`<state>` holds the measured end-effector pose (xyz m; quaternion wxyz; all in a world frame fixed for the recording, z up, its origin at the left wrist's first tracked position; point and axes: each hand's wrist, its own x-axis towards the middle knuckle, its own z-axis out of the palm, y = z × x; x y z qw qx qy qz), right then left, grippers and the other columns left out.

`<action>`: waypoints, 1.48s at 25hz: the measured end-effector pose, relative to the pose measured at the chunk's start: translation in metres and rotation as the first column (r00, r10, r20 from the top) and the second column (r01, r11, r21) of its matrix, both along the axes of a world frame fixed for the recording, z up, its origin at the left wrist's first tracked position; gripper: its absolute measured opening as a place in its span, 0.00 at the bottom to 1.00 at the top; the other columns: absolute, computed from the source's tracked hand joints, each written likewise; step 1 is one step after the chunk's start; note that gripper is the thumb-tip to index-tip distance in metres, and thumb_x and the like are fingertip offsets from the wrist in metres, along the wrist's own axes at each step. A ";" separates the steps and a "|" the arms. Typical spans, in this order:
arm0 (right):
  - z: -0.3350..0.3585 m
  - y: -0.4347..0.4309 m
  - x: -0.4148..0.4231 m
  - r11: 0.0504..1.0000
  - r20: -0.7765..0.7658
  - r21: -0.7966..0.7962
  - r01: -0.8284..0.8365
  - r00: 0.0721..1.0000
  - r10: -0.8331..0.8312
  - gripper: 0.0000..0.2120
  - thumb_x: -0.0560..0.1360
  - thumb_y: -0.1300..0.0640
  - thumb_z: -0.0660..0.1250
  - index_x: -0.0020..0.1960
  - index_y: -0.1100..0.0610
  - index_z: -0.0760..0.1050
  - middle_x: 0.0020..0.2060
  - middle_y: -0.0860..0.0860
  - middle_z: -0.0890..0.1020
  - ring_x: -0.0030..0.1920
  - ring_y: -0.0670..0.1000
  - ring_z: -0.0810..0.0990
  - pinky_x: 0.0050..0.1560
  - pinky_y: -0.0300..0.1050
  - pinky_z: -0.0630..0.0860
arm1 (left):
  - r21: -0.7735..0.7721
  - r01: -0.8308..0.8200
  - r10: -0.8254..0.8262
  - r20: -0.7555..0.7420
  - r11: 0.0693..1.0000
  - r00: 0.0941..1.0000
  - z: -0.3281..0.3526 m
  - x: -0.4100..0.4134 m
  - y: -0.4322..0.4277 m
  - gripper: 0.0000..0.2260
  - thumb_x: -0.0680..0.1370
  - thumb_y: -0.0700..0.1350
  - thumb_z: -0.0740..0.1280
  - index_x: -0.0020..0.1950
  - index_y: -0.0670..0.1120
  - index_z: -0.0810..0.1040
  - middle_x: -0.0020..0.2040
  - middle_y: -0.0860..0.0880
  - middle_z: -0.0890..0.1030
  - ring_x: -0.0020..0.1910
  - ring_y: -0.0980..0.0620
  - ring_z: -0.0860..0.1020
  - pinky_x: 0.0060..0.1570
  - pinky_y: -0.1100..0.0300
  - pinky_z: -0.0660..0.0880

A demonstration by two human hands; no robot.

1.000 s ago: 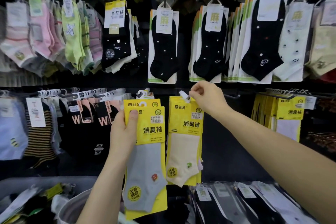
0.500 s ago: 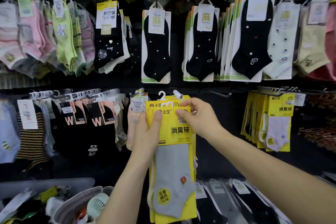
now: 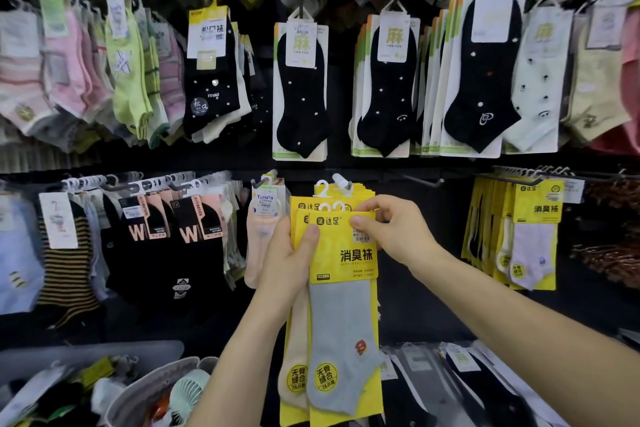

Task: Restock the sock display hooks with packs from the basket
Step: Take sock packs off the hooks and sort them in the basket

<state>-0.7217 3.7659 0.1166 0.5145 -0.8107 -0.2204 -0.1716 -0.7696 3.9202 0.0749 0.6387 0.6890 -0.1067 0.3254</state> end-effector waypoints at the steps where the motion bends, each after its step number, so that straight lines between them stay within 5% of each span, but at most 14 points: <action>1: 0.001 0.000 0.000 1.000 -0.009 0.002 -0.003 1.000 0.003 0.04 0.71 0.53 0.72 0.42 0.48 0.77 0.40 0.61 0.80 0.45 0.60 0.81 0.48 0.57 0.80 | 0.007 0.001 -0.001 0.008 1.000 1.000 -0.001 0.000 0.002 0.06 0.80 0.44 0.60 0.56 0.47 0.74 0.42 0.71 0.79 0.44 0.66 0.79 0.44 0.66 0.78; 3: 0.002 -0.002 0.003 1.000 -0.023 0.031 -0.004 1.000 0.005 0.04 0.72 0.54 0.72 0.42 0.49 0.76 0.45 0.63 0.82 0.47 0.61 0.82 0.49 0.60 0.79 | 0.009 -0.012 0.012 0.026 1.000 1.000 -0.002 0.000 0.007 0.07 0.81 0.43 0.58 0.54 0.47 0.75 0.44 0.69 0.79 0.45 0.64 0.79 0.45 0.67 0.77; 7: 0.009 -0.013 0.013 0.994 -0.022 0.101 0.046 0.999 -0.044 0.05 0.73 0.56 0.70 0.40 0.49 0.76 0.43 0.58 0.83 0.46 0.57 0.83 0.49 0.59 0.80 | -0.104 -0.089 0.092 0.025 0.991 0.995 -0.001 0.000 0.025 0.07 0.81 0.43 0.59 0.51 0.51 0.75 0.50 0.48 0.82 0.46 0.50 0.81 0.43 0.56 0.79; 15: 0.023 -0.001 0.036 0.987 0.055 -0.012 0.162 0.985 -0.161 0.07 0.73 0.54 0.70 0.37 0.46 0.75 0.38 0.49 0.80 0.41 0.50 0.79 0.37 0.42 0.75 | -0.172 -0.252 0.265 0.058 0.952 0.963 0.007 -0.005 0.059 0.07 0.81 0.47 0.59 0.46 0.56 0.75 0.47 0.52 0.82 0.46 0.50 0.82 0.41 0.56 0.79; 18: 0.021 0.008 0.041 0.977 0.053 -0.079 0.199 0.979 -0.195 0.04 0.73 0.53 0.70 0.41 0.47 0.75 0.41 0.48 0.78 0.42 0.49 0.78 0.36 0.44 0.74 | -0.157 -0.247 0.258 0.052 0.956 0.965 0.007 -0.006 0.060 0.07 0.81 0.47 0.59 0.46 0.55 0.75 0.49 0.50 0.82 0.48 0.48 0.82 0.46 0.50 0.79; 22: 0.018 0.009 0.039 0.960 0.073 -0.148 0.236 0.971 -0.228 0.03 0.73 0.49 0.70 0.44 0.46 0.76 0.39 0.45 0.75 0.40 0.47 0.75 0.34 0.42 0.70 | -0.090 -0.214 0.220 0.069 0.973 0.973 0.006 -0.007 0.048 0.06 0.80 0.46 0.60 0.46 0.54 0.75 0.43 0.56 0.82 0.42 0.55 0.81 0.39 0.60 0.79; 26: 0.013 -0.004 0.030 0.956 0.100 -0.103 0.276 0.959 -0.266 0.10 0.72 0.49 0.70 0.51 0.50 0.76 0.46 0.50 0.75 0.45 0.48 0.74 0.40 0.42 0.70 | -0.112 -0.140 0.147 0.059 0.984 0.987 0.007 -0.004 0.032 0.05 0.80 0.45 0.61 0.50 0.52 0.76 0.48 0.50 0.83 0.48 0.48 0.82 0.46 0.50 0.79; 29: 0.010 -0.003 0.011 0.991 0.118 0.052 0.123 0.985 -0.129 0.10 0.72 0.43 0.68 0.44 0.50 0.75 0.40 0.50 0.78 0.39 0.45 0.75 0.37 0.38 0.70 | -0.152 -0.109 0.118 0.056 0.982 0.991 0.007 -0.003 0.021 0.04 0.79 0.45 0.62 0.50 0.52 0.77 0.50 0.48 0.83 0.48 0.47 0.82 0.47 0.50 0.80; 32: 0.004 0.005 -0.003 0.997 0.042 -0.080 0.006 0.999 -0.002 0.16 0.70 0.40 0.69 0.46 0.53 0.77 0.40 0.50 0.81 0.41 0.47 0.79 0.42 0.43 0.76 | -0.134 -0.104 0.115 0.074 0.985 0.991 0.006 -0.001 0.010 0.04 0.78 0.45 0.65 0.47 0.53 0.77 0.54 0.44 0.81 0.50 0.44 0.81 0.48 0.47 0.79; 37: 0.011 0.002 -0.008 0.997 0.142 -0.049 0.066 0.988 -0.058 0.06 0.72 0.48 0.69 0.42 0.48 0.74 0.39 0.46 0.76 0.38 0.43 0.73 0.36 0.38 0.68 | -0.073 -0.085 0.091 0.080 0.994 0.993 0.000 0.000 -0.005 0.05 0.76 0.41 0.68 0.46 0.52 0.76 0.41 0.60 0.83 0.40 0.62 0.81 0.36 0.68 0.77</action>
